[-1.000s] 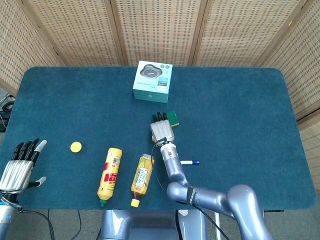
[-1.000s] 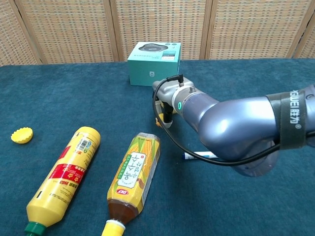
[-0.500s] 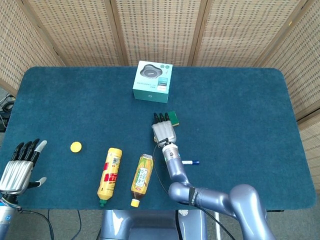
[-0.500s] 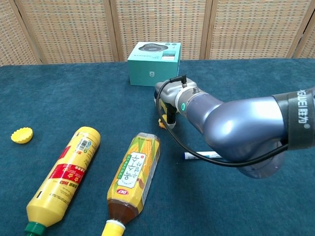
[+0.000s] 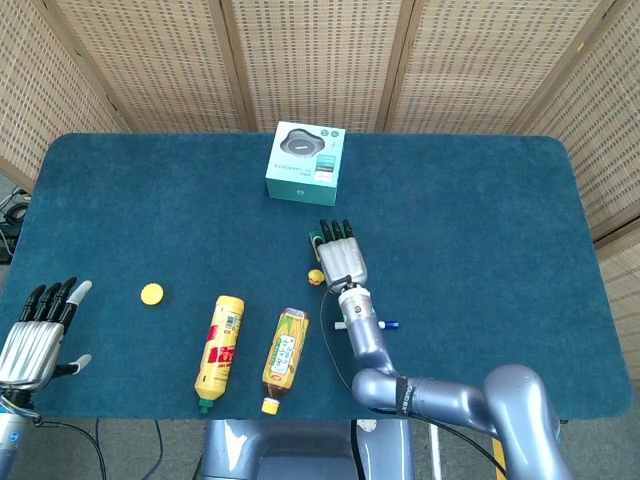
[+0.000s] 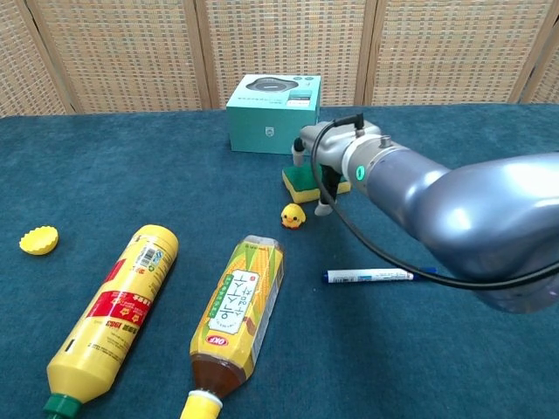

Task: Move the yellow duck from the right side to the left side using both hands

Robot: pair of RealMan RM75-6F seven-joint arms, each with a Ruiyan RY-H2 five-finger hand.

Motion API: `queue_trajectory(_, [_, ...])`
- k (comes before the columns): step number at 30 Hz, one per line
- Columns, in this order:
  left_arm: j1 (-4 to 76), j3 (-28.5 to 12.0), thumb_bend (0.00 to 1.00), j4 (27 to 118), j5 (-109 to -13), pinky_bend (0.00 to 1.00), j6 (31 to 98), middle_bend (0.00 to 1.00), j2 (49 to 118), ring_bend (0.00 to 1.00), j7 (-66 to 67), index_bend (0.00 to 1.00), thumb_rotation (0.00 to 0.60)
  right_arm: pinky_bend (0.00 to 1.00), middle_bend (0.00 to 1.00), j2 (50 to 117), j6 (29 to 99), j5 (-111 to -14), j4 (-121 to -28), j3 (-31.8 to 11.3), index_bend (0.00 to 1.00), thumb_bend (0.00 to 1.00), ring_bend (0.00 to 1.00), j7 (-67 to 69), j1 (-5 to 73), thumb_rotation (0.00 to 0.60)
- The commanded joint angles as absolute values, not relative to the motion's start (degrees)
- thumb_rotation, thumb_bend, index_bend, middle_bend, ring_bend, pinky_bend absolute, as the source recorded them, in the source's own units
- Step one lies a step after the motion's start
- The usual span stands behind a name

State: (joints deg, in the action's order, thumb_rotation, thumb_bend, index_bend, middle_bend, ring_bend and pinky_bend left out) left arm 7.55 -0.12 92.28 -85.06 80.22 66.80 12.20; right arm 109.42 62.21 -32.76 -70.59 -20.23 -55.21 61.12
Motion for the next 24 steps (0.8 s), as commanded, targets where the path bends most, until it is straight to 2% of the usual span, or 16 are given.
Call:
queue_trajectory(1, [7.4, 0.0, 0.11, 92.6, -85.4, 0.0, 80.5, 0.0, 66.7, 0.0, 12.1, 0.0, 0.6, 0.0, 0.0, 101.3, 67.6, -37.0, -81.1, -18.1, 0.17, 0.13, 0.0, -51.8, 55.2, 0.6])
queue_trajectory(7, [7.3, 0.3, 0.11, 93.0, -86.1, 0.0, 80.9, 0.0, 66.4, 0.0, 11.9, 0.0, 0.6, 0.0, 0.0, 89.2, 74.1, -46.1, -94.2, -13.2, 0.12, 0.11, 0.0, -44.4, 46.1, 0.6])
queue_trajectory(12, [7.1, 0.3, 0.11, 93.3, -86.7, 0.0, 81.7, 0.0, 66.4, 0.0, 11.9, 0.0, 0.6, 0.0, 0.0, 82.9, 78.8, -53.4, -99.0, -8.8, 0.1, 0.09, 0.0, -37.6, 39.3, 0.6])
queue_trajectory(18, [6.7, 0.4, 0.11, 93.9, -87.2, 0.0, 82.5, 0.0, 65.8, 0.0, 11.0, 0.0, 0.6, 0.0, 0.0, 78.4, 83.7, -62.5, -98.8, -1.9, 0.09, 0.08, 0.0, -28.2, 30.9, 0.6])
queue_trajectory(24, [6.4, 0.5, 0.11, 94.2, -87.5, 0.0, 83.0, 0.0, 65.8, 0.0, 11.0, 0.0, 0.6, 0.0, 0.0, 77.4, 86.7, -68.2, -94.7, 2.3, 0.07, 0.06, 0.0, -22.9, 25.0, 0.6])
